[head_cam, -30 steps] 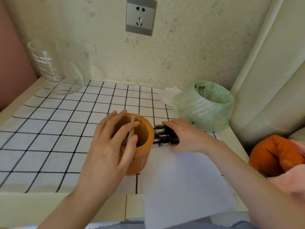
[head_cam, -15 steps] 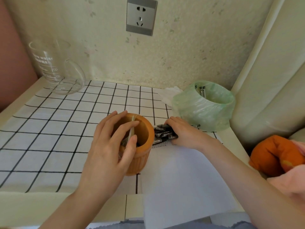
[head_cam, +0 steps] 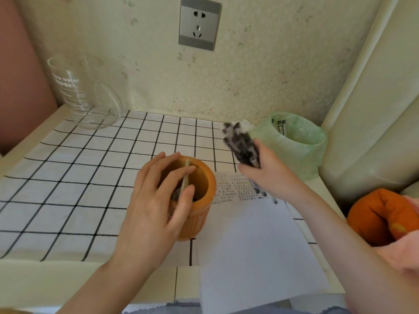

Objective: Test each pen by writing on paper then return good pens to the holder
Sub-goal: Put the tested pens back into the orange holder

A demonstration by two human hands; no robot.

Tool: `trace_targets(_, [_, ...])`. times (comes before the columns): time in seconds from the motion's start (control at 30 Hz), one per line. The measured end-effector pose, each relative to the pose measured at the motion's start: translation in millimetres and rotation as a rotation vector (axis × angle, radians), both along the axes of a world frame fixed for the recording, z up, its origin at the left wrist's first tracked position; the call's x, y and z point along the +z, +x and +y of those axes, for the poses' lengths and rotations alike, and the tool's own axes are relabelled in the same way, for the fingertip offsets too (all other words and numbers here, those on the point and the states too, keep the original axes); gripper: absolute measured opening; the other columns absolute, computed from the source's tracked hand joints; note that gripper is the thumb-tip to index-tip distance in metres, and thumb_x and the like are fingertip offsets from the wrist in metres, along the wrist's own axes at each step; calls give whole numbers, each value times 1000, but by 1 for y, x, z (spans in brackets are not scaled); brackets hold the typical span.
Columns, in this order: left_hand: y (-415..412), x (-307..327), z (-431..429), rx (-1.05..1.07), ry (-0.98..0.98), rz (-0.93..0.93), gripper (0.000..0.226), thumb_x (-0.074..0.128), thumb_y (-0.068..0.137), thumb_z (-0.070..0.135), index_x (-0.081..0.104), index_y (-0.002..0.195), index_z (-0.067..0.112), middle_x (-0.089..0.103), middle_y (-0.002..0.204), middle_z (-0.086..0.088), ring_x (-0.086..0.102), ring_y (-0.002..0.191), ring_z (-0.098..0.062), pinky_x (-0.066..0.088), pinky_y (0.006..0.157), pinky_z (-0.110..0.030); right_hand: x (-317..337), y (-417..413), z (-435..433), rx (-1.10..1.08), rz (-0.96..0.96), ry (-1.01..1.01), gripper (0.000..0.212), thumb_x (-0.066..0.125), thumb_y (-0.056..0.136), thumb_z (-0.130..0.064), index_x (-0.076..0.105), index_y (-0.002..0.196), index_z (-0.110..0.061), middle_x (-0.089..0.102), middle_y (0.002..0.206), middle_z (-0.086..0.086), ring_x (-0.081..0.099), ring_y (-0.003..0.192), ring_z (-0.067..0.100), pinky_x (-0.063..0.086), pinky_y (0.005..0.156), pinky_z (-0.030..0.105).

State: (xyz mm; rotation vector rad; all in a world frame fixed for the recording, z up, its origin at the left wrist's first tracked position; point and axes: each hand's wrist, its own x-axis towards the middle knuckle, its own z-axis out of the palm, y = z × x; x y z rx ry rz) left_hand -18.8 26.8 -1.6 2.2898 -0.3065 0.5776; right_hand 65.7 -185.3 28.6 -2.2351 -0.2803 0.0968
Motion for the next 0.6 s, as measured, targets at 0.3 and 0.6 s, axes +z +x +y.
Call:
trace_targets(0.3, [-1,8,25,-160,-300,362,122,81,40,62,6,136,59,20,143,30,33,122,14,36,90,-8,12,-23,-11,-113,371,802,15,64,82,-8,58,95,-6,59,76,2,59,74,15,51,79,33])
trace_targets(0.6, [0,5,-5,-117,-480,356,129,80,40,42,2,143,45,40,120,32,38,99,33,31,70,11,2,-25,-16,-130,397,1064,12,64,78,-5,57,88,-9,58,74,1,59,69,12,48,71,28])
